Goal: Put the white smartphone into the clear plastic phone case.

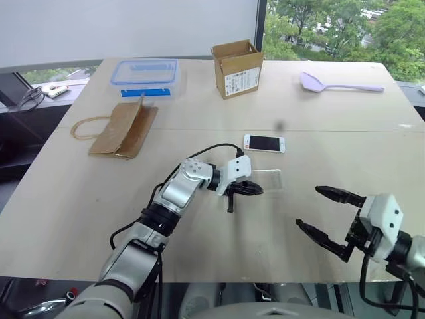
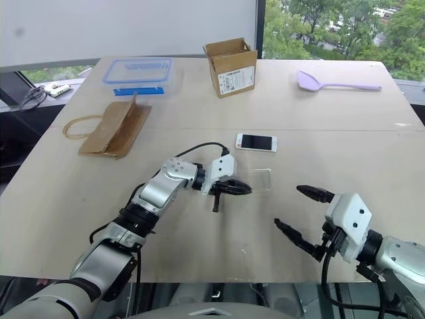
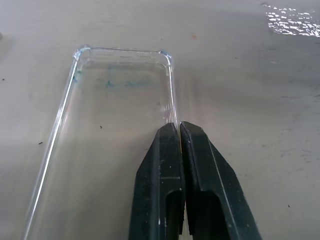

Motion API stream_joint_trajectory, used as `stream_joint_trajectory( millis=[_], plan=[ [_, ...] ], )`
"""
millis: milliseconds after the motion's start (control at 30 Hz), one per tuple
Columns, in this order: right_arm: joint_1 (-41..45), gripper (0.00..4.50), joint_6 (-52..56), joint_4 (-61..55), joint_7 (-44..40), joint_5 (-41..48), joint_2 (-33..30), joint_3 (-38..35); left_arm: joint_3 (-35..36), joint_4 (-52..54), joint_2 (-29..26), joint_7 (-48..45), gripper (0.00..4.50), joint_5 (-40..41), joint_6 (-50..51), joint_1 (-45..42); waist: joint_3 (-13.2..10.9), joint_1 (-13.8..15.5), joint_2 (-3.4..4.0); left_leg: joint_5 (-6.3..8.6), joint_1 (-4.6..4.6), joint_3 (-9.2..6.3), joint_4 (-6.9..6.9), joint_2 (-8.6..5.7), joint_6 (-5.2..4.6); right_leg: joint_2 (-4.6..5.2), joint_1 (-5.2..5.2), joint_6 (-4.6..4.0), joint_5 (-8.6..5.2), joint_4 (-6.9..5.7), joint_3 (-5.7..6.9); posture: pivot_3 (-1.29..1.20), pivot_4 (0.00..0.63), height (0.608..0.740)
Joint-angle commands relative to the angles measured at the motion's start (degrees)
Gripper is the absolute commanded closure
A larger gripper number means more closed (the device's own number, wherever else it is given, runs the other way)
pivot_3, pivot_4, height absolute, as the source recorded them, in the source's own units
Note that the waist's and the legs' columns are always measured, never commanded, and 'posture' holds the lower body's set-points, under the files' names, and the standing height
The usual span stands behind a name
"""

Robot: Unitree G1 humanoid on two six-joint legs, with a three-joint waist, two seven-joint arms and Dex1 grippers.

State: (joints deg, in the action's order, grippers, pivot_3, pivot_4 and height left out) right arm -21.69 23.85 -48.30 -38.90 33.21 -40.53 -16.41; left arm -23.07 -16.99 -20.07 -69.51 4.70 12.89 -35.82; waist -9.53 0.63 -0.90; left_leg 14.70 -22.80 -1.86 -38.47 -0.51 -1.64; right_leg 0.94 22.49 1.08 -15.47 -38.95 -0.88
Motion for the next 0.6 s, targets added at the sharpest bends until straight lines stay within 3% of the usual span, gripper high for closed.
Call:
stream_joint_trajectory(
  millis=[33,167,367,400,500,600],
  plan=[
    [3.7,0.00,3.4,0.0,2.4,3.1,-0.4,-0.6,-0.1,1.3,0.6,-1.6,4.41,1.2,0.0,-0.5,0.0,0.1,0.00,0.00,0.00,0.00,0.00,0.00,0.00,0.00,0.00,0.00,0.00,0.00,0.00,0.00,0.150,0.740],
    [10.3,0.00,7.7,2.1,3.6,3.7,-2.1,0.5,-0.1,2.0,0.1,-2.3,3.16,0.7,0.4,0.2,0.0,0.1,0.00,0.00,-0.01,-0.02,0.01,0.00,0.00,-0.01,0.01,0.00,0.00,0.00,0.02,0.00,0.150,0.740],
    [21.8,0.00,11.4,4.8,6.9,1.8,-2.9,3.8,1.4,5.0,-0.2,-0.7,0.28,1.3,1.2,1.5,0.0,0.0,0.00,0.00,-0.02,-0.02,0.03,0.00,0.00,0.00,0.03,0.00,0.00,0.00,0.01,0.00,0.150,0.740],
    [23.3,0.00,13.2,5.0,7.4,1.0,-4.1,4.8,1.8,6.2,-0.4,-0.3,0.04,1.7,1.8,1.9,0.0,0.0,0.01,0.00,-0.02,-0.03,0.03,0.00,0.00,0.00,0.03,0.00,0.00,-0.01,0.02,0.00,0.150,0.740],
    [29.8,0.00,20.0,6.0,8.4,-0.6,-7.8,9.5,2.7,9.8,-1.1,1.2,0.04,2.1,3.4,3.6,0.0,-0.1,0.03,0.00,-0.08,-0.03,0.04,0.00,0.00,0.02,0.08,-0.01,0.00,0.00,0.02,0.00,0.150,0.740],
    [34.8,0.00,21.7,8.5,7.8,0.2,-7.0,11.7,1.8,10.9,-1.9,3.1,0.04,0.3,3.2,5.1,0.0,-0.1,0.03,0.00,-0.09,-0.02,0.04,0.01,0.00,0.03,0.12,-0.01,0.01,0.00,0.01,0.00,0.150,0.740]
  ],
)
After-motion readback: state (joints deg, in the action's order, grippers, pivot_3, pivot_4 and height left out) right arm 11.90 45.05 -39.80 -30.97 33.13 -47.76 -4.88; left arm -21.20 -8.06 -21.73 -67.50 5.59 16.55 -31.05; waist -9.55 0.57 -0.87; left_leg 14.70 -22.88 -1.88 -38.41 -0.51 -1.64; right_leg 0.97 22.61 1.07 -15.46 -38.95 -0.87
